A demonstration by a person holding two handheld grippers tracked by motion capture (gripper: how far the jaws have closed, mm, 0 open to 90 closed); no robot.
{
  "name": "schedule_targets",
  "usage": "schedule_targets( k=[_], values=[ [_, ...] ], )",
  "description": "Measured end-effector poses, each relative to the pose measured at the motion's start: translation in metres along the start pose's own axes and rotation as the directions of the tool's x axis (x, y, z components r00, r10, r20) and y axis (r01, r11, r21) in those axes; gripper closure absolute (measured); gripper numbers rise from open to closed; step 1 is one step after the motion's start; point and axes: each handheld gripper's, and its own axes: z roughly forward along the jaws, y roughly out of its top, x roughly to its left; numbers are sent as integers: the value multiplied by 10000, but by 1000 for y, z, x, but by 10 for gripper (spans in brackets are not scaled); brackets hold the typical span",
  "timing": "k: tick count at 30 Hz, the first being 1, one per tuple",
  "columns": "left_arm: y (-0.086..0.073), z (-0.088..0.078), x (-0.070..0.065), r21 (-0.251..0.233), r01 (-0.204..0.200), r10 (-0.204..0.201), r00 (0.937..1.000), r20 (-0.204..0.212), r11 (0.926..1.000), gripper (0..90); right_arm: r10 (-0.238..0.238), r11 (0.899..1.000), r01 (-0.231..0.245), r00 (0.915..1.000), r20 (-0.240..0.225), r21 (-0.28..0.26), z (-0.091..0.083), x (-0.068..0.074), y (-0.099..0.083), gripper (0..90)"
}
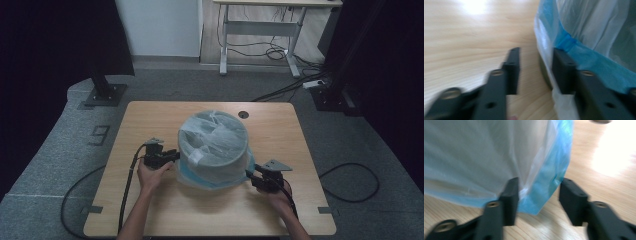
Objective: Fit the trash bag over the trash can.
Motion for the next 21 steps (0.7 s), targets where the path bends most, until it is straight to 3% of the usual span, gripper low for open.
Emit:
schedule_targets(
  k=[2, 5, 8, 14, 18, 21],
  values=[
    [-1, -12, 2, -346, 37, -43, 9998, -185, 9994, 466, 356, 9992, -356, 9994, -22, -197, -10, -4, -1, 374],
    [-1, -31, 4, -749, -15, -2, 9998, -221, 9972, 364, 657, 9973, -666, 9974, -281, -307, -22, -13, -6, 329],
    [2, -48, 1, -1029, -169, 157, 9998, -124, 9945, 333, 810, 9955, -831, 9957, -450, -453, -32, -20, -8, 296],
    [19, -78, -18, -1497, -943, 981, 9950, 185, 9842, 324, 930, 9925, -966, 9944, -511, -744, -44, -27, -14, 281],
    [37, -90, -33, -1819, -1235, 1449, 9834, 1094, 9755, 320, 1057, 9886, -1091, 9937, -382, -1034, -50, -30, -16, 294],
    [53, -94, -47, -1864, -1710, 2009, 9672, 1557, 9675, 302, 1180, 9837, -1218, 9923, -363, -1321, -54, -32, -15, 296]
  ],
)
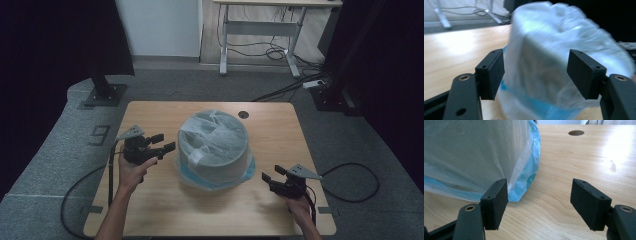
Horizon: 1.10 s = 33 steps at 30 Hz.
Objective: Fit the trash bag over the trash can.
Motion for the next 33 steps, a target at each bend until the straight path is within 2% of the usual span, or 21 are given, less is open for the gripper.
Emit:
schedule_targets(
  k=[4, 11, 13, 19, 29, 33],
  values=[
    [22, 6, -11, 87, -319, 315, 9987, 409, 9995, 287, 106, 9999, -106, 9999, -20, -3, -1, -2, -1, 295],
    [55, 26, -30, 458, -849, 828, 9955, 456, 9953, 293, 100, 9997, -100, 9999, 24, 204, 0, -4, -3, 295],
    [59, 30, -35, 436, -1043, 1025, 9938, 425, 9936, 302, 153, 9997, -153, 9999, 15, 170, 0, -5, -3, 295],
    [70, 48, -43, 883, -1183, 1100, 9895, 933, 9890, 288, 161, 9997, -162, 9999, 40, 192, -1, -7, -4, 295],
    [91, 87, -54, 1543, -1338, 1192, 9878, 1002, 9789, 290, 250, 9995, -252, 9996, 104, 185, -1, -8, -4, 296],
    [97, 103, -58, 1875, -1398, 1222, 9872, 1026, 9723, 293, 237, 9996, -239, 9997, 102, 177, -1, -8, -4, 296]
  ],
)
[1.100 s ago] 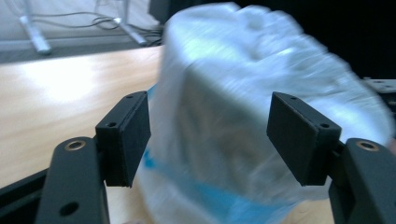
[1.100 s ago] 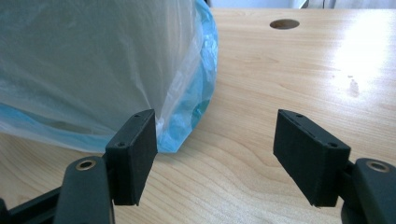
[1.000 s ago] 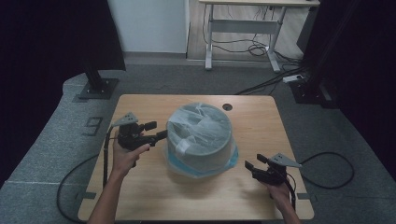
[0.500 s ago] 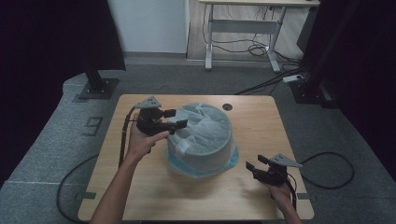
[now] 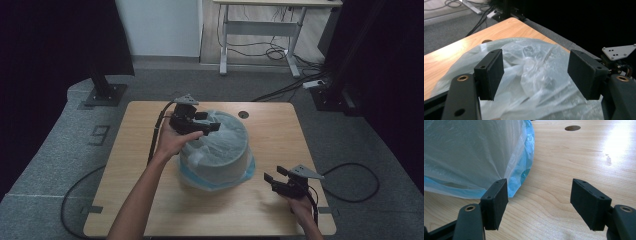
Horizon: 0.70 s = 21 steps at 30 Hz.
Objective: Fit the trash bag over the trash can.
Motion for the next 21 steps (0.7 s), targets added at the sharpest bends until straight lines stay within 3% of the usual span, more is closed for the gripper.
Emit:
schedule_targets(
  k=[9, 13, 21],
  values=[
    [11, 21, 1, 389, 151, -147, 9998, -96, 9991, 298, 43, 10000, -43, 10000, 0, 66, 0, -1, -1, 296],
    [15, 34, 1, 774, 199, -190, 9997, -124, 9968, 298, 25, 10000, -25, 10000, -25, 73, 0, 0, 0, 296],
    [17, 59, -1, 1733, 217, -117, 9982, -586, 9846, 296, 29, 9999, -28, 10000, -73, 103, 0, 0, 0, 296]
  ],
)
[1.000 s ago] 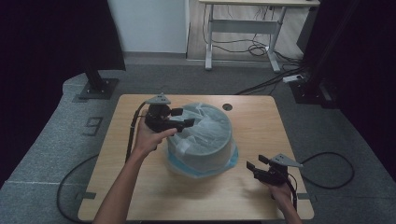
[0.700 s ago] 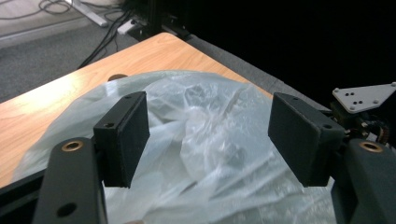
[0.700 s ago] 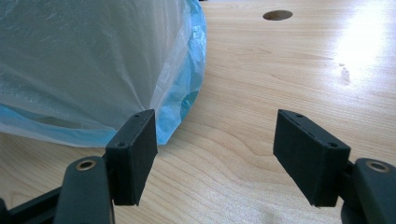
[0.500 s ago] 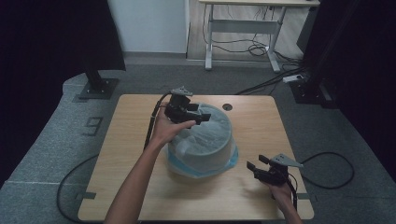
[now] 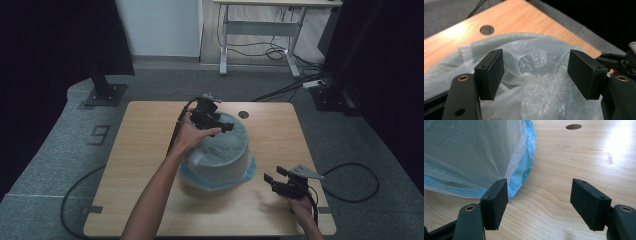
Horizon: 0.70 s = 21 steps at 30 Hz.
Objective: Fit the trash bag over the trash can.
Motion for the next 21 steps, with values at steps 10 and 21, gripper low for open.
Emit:
schedule_targets(
  k=[10, 21],
  values=[
    [-3, 25, 1, 1073, 190, -162, 9995, -273, 9940, 297, -18, 10000, 18, 10000, -37, -9, 0, 1, 0, 297],
    [-4, 42, -1, 1878, 125, -41, 9990, -453, 9821, 296, -92, 9999, 92, 10000, -22, 51, 1, 1, 0, 297]
  ],
)
